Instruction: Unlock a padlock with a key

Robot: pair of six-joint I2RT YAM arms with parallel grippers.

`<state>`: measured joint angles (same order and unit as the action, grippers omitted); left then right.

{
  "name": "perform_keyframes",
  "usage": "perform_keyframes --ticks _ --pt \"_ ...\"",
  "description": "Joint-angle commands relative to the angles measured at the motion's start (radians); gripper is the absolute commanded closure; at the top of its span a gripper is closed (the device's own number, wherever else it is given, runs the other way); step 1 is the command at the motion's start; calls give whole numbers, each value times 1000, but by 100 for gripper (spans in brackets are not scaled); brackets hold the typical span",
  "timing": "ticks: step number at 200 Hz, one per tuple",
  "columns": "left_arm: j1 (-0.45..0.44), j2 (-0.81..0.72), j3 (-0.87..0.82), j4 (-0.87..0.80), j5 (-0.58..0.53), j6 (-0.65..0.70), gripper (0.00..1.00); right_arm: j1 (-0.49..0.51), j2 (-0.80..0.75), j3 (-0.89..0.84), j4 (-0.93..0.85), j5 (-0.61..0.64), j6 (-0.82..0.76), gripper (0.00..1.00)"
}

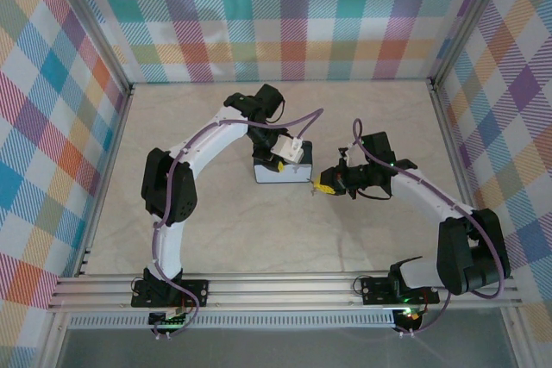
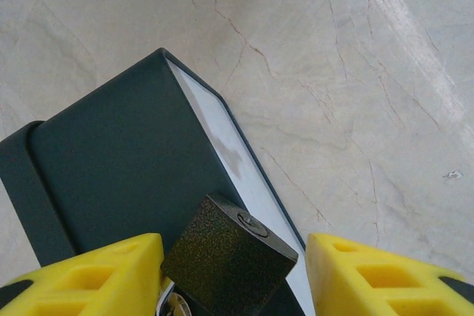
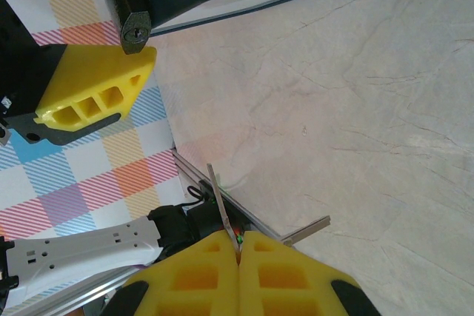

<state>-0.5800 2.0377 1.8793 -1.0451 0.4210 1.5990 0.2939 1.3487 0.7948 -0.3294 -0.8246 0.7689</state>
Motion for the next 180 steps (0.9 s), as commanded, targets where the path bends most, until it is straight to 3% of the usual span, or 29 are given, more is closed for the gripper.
perform_keyframes --ticks 1,32,58,92,180 --pt "6 -22 -8 -22 -4 30 50 -2 4 27 8 -27 -20 99" --pt "9 -14 0 -10 -23 22 48 -3 10 26 8 -28 -22 99" --pt "7 -16 -1 -7 -3 19 63 -3 15 23 17 -28 -23 99" --pt "-20 -13 -2 -8 1 -4 66 -4 14 18 24 -34 -22 99" --pt "-168 84 196 -37 -98 -241 68 -19 -72 -22 15 -19 -35 99"
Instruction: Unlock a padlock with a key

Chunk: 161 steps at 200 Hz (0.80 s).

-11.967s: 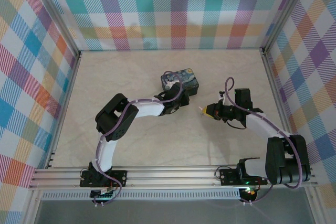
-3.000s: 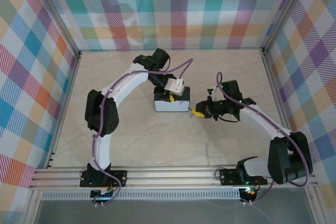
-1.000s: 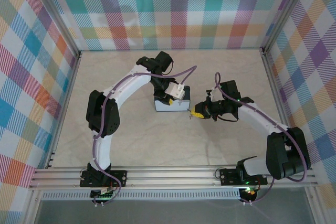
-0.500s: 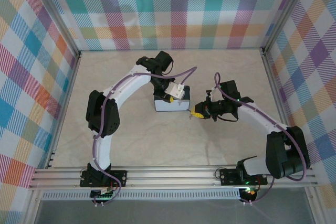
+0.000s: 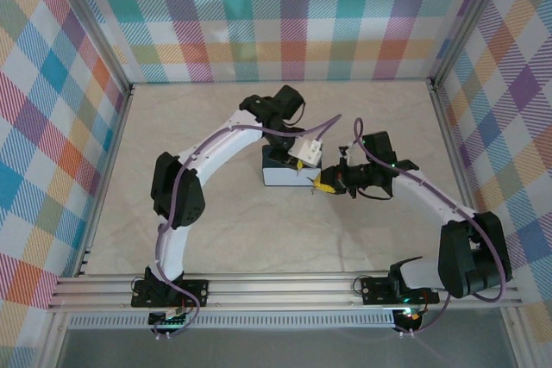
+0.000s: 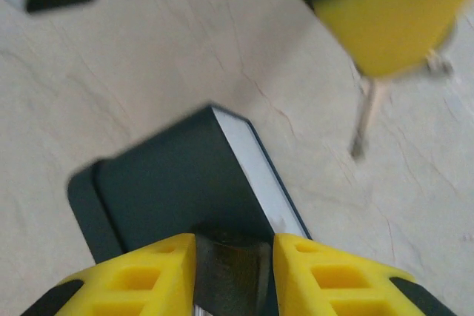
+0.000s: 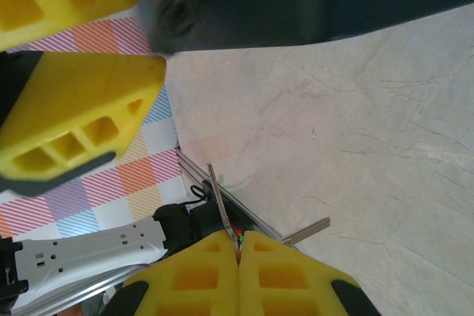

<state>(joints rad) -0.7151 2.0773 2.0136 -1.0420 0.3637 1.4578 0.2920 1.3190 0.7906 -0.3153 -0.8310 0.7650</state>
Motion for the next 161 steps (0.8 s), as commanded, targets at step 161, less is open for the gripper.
perform_keyframes --ticks 161 --pt "58 9 68 -82 40 -62 39 -70 -31 -21 8 -38 -55 99"
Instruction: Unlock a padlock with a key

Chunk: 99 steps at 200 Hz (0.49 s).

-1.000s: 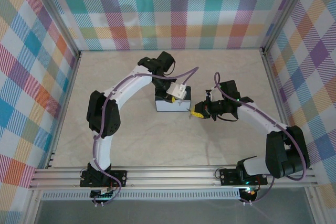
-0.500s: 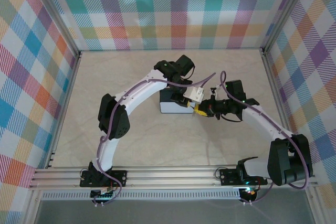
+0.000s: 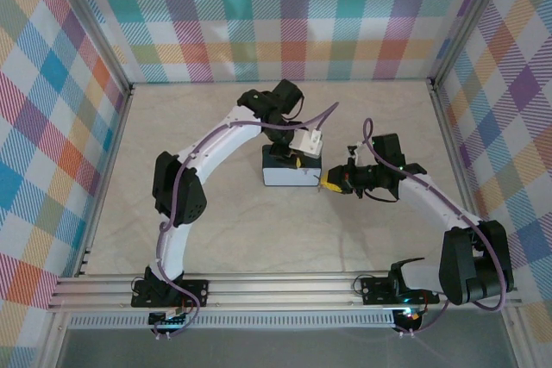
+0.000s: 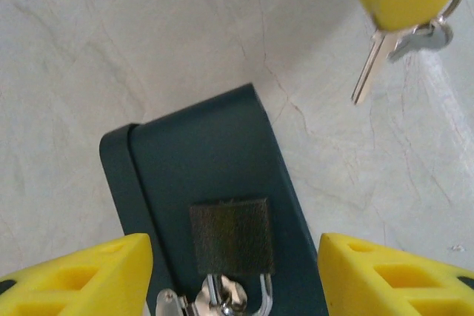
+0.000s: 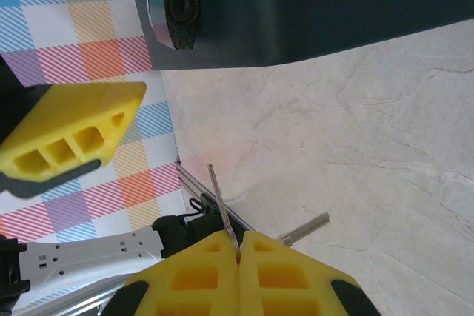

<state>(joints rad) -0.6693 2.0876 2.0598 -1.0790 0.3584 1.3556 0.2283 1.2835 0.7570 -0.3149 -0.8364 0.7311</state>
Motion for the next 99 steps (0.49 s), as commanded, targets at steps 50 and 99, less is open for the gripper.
perform_keyframes --ticks 50,99 --pt "20 61 43 -40 57 43 39 -7 17 40 -21 -49 -43 99" --pt "19 113 71 -45 76 33 42 -6 25 41 -21 -57 -46 99"
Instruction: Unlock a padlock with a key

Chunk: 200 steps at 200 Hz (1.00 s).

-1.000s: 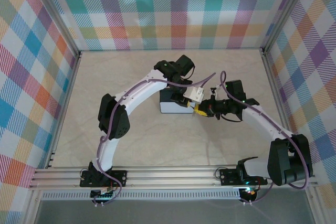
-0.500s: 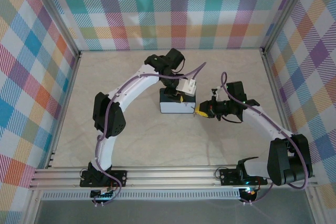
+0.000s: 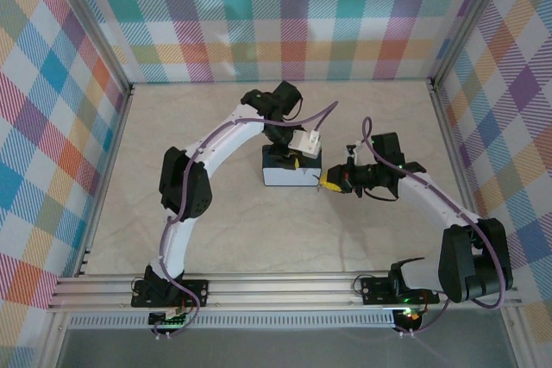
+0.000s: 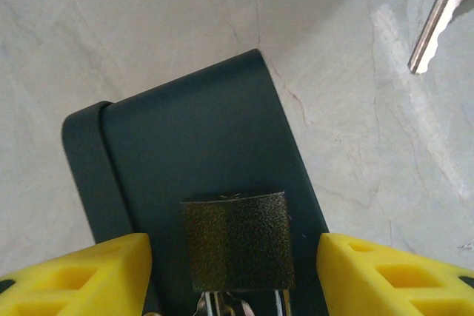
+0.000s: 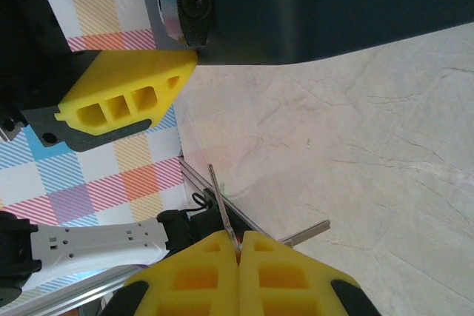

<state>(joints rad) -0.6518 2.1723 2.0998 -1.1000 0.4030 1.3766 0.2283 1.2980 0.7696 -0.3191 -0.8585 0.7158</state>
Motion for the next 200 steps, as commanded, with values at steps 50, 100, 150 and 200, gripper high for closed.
perform_keyframes --ticks 50,100,150,200 --pt "-2 3 -17 -33 54 43 62 -6 21 28 -22 -33 -49 99" --pt "-6 -32 -50 -19 93 58 73 -18 47 37 0 -40 -68 99" --pt "-5 -83 -104 1 104 59 79 -37 98 54 74 -71 -53 99" --pt "-6 -91 -109 -8 97 55 49 -37 104 57 76 -73 -55 99"
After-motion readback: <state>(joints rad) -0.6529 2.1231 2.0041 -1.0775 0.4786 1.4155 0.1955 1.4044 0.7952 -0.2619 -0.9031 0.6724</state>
